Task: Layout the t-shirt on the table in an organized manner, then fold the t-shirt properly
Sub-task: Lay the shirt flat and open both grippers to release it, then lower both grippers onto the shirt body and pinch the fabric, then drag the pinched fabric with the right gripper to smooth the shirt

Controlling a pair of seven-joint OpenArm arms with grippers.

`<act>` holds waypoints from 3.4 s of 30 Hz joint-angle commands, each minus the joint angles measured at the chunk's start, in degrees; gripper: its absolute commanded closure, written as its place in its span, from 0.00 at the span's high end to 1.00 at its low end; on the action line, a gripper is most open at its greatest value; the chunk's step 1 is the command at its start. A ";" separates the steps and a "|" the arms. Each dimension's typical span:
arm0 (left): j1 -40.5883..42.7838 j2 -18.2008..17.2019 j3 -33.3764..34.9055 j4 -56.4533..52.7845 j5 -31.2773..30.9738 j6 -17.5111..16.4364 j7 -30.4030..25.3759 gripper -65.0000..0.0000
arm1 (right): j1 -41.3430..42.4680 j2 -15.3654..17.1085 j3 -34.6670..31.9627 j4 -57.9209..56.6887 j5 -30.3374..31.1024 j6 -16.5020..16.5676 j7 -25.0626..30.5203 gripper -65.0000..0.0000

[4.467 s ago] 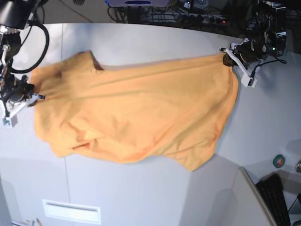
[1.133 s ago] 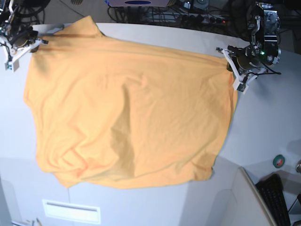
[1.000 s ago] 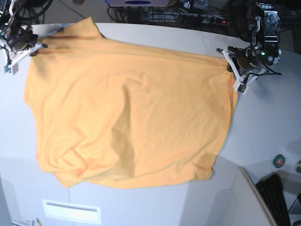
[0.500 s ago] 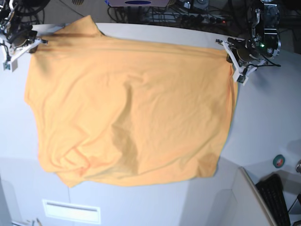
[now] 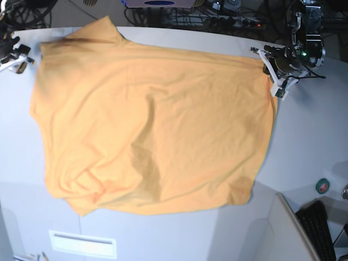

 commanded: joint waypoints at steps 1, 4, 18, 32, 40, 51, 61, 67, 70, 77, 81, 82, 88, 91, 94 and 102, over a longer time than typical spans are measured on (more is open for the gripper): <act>0.01 -0.75 -0.39 0.70 0.29 0.29 0.24 0.00 | 1.44 1.18 -0.16 0.79 0.44 0.01 2.46 0.36; 0.01 -0.75 -1.27 0.70 0.29 0.29 0.32 0.00 | 4.96 2.06 -0.16 0.08 0.35 0.01 3.95 0.32; 0.54 2.50 -19.12 3.87 -0.33 0.29 0.50 0.85 | 21.48 6.72 -17.04 -21.28 0.17 0.01 4.30 0.00; -24.08 6.20 -7.78 -10.02 0.38 0.29 0.06 0.00 | 41.61 13.75 -29.97 -56.27 0.00 -0.26 18.28 0.00; -31.46 6.46 -5.14 -27.69 9.26 7.06 -9.96 0.00 | 43.11 16.13 -31.20 -66.55 0.09 -4.48 23.64 0.00; -24.08 6.28 -4.35 -18.46 10.31 7.15 -10.05 0.00 | 29.31 13.66 -31.29 -45.63 0.44 -22.23 23.29 0.00; -24.08 6.64 -4.17 -11.43 10.31 7.15 -10.05 0.00 | 28.08 11.91 -31.81 -26.20 0.35 -22.94 14.68 0.00; -26.72 10.33 -3.64 -15.83 13.65 7.15 -9.96 0.00 | 43.72 13.40 -31.90 -49.23 0.09 -14.15 15.29 0.00; -26.19 11.03 -3.64 -16.97 15.23 7.15 -10.14 0.00 | 47.33 13.49 -31.90 -58.99 0.00 -11.16 18.46 0.00; -26.63 8.48 -3.73 -20.75 15.41 7.15 -10.31 0.00 | 42.23 12.79 -31.90 -59.87 0.00 -10.19 18.02 0.00; -26.81 6.11 -3.73 -22.68 14.88 7.15 -10.40 0.00 | 33.70 10.85 -31.90 -49.41 0.00 -10.19 14.33 0.00; -26.81 5.76 -3.73 -23.04 14.88 7.15 -10.40 0.00 | 31.24 10.15 -31.90 -45.45 0.00 -10.19 12.92 0.00; -27.51 5.14 -3.82 -22.07 14.79 7.15 -10.14 0.00 | 21.57 8.92 -41.40 -26.55 0.17 -10.54 7.82 0.00; -27.33 5.49 -3.73 -18.99 14.79 7.15 -10.05 0.00 | 20.52 8.92 -42.80 -18.73 0.17 -10.63 6.15 0.00; -25.49 6.72 -3.91 -15.12 14.79 7.15 -9.96 0.00 | 21.22 9.01 -39.11 -11.96 0.17 -10.63 5.97 0.00; -19.07 12.61 -3.64 -4.05 12.42 6.89 -5.65 0.00 | 42.93 11.20 -34.01 -34.11 0.09 -10.19 6.33 0.10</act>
